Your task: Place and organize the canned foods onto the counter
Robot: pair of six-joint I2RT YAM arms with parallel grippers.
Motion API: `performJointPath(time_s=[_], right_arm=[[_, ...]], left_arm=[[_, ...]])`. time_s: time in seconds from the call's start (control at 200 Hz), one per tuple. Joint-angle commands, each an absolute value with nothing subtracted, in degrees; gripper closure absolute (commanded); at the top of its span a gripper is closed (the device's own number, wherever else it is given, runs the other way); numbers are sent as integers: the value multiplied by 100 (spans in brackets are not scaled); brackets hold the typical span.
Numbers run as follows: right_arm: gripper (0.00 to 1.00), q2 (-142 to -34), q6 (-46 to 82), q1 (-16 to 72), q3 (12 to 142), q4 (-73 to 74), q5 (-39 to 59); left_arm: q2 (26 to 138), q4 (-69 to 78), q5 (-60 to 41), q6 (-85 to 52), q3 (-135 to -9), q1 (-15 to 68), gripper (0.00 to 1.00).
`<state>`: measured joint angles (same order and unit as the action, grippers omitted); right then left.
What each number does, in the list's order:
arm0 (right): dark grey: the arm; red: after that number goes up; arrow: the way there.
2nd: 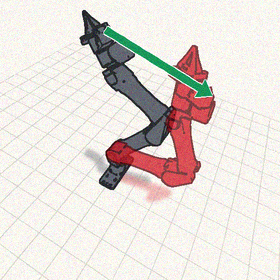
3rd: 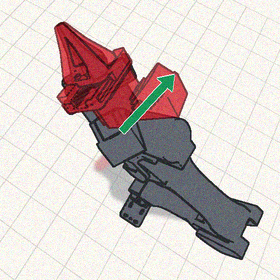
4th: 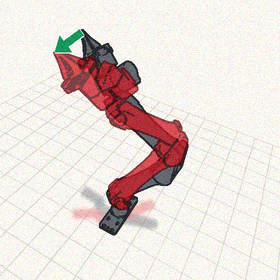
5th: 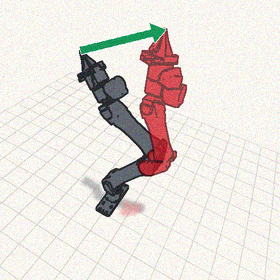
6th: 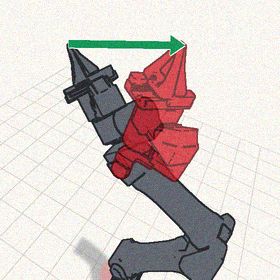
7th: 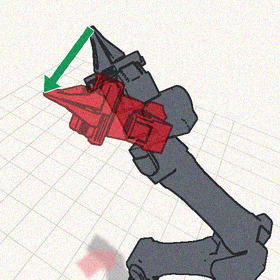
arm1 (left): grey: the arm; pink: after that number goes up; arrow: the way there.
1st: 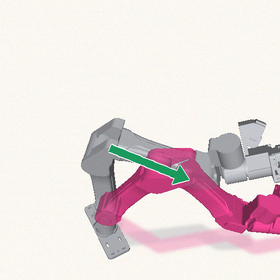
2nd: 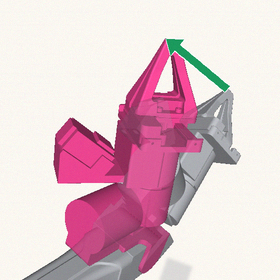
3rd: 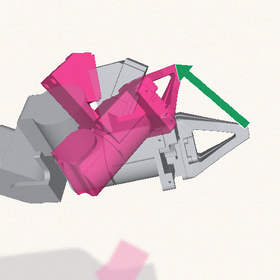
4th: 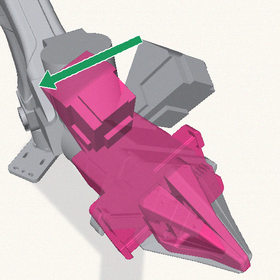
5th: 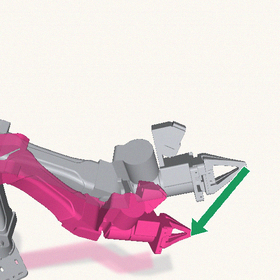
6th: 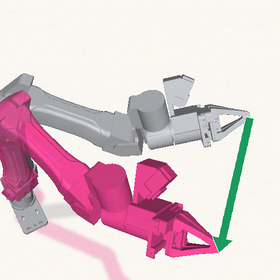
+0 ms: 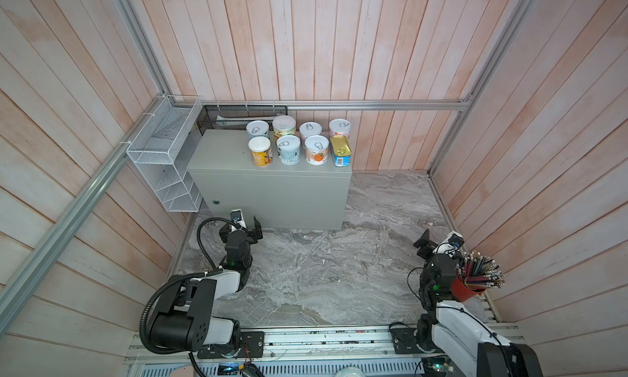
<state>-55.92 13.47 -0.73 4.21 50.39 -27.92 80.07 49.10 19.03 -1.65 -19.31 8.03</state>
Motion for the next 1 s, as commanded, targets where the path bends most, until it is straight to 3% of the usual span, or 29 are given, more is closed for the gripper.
performJointPath(time_s=[0.0, 0.24, 0.41, 0.495, 0.77, 0.88, 0.995], right_arm=[[2, -6372, 1343, -183, 739, 5637, -2720], [2, -7922, 1495, -447, 1170, 6390, -2448], [2, -7909, 1296, -425, 1248, 6241, -2107], [2, -7919, 1212, -431, 1187, 6403, -1938], [2, -8524, 359, 54, 1358, 6801, -1542], [2, -8978, 346, 83, 1085, 7969, -1731], [2, -8729, 399, 78, 1266, 7177, -1684]], left_arm=[[8049, 4899, 1771, -99, -1995, 751, 0], [8093, 5082, 1638, 9, -1965, 653, 0], [8274, 5162, 1573, 180, -2052, 642, 0], [8744, 6301, 1622, 306, -1804, 598, 0], [8646, 5646, 1026, 78, -2005, 328, 0], [8648, 5603, 976, 53, -2022, 297, 0], [8656, 5567, 958, 39, -2048, 282, 0]])
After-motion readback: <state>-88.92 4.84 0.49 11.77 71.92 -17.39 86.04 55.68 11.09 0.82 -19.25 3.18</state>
